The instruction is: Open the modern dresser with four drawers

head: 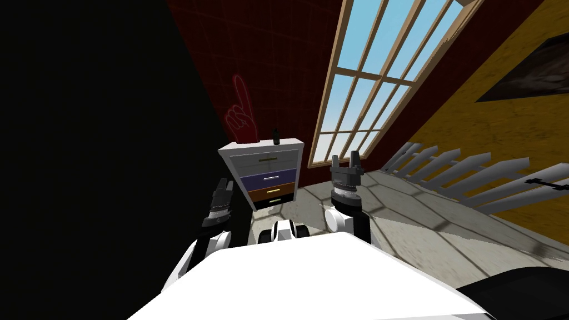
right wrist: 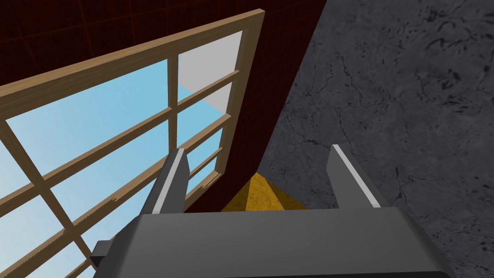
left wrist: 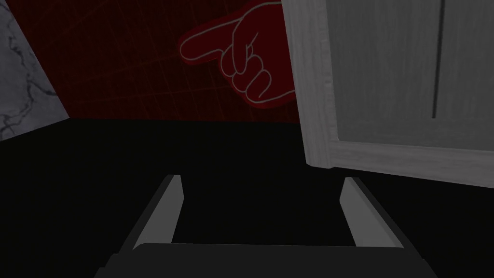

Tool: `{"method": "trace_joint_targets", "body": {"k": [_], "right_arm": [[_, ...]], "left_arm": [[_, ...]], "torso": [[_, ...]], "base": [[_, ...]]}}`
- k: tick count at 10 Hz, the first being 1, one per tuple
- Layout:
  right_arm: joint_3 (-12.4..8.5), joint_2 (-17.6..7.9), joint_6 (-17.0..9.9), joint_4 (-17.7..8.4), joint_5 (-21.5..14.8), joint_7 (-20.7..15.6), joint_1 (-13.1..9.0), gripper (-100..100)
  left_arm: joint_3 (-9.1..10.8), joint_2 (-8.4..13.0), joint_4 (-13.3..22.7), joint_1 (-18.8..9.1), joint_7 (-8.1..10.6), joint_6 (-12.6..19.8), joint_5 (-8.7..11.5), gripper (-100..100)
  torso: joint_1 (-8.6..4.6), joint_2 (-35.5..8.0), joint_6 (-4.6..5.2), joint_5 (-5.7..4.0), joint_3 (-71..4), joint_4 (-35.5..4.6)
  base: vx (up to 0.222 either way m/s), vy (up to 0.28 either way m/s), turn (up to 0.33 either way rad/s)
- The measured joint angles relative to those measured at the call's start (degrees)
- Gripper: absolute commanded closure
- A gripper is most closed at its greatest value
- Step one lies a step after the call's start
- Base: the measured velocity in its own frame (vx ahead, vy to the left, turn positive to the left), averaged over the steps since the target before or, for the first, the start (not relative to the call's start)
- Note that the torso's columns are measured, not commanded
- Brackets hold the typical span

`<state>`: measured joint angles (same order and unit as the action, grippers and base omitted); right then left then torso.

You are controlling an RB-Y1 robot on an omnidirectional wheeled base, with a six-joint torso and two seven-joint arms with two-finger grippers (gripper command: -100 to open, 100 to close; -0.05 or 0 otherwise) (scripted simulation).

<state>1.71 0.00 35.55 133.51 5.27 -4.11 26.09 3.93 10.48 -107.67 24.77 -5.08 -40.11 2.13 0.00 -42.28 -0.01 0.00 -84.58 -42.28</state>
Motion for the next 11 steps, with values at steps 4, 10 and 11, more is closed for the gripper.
{"method": "trace_joint_targets", "body": {"k": [4,10,11], "right_arm": [[0.0,0.0,0.0,0.0,0.0,0.0,0.0,0],[0.0,0.0,0.0,0.0,0.0,0.0,0.0,0],[0.0,0.0,0.0,0.0,0.0,0.0,0.0,0]], "left_arm": [[0.01,0.3,5.5,-1.0,-0.34,-1.0,-0.6,-100],[0.14,0.3,14.1,-2.4,-0.64,-3.2,-1.2,-100],[0.18,0.4,15.6,-2.6,-0.65,-3.9,-1.2,-100]], "torso": [[0.03,0.0,0.01,0.01,0.0,0.0],[0.0,0.0,0.01,0.01,0.0,0.0],[0.0,0.0,0.0,0.0,0.0,0.0]], "base": [[0.07,-0.029,-0.01],[0.062,-0.02,-0.009],[0.061,-0.022,-0.011]]}}
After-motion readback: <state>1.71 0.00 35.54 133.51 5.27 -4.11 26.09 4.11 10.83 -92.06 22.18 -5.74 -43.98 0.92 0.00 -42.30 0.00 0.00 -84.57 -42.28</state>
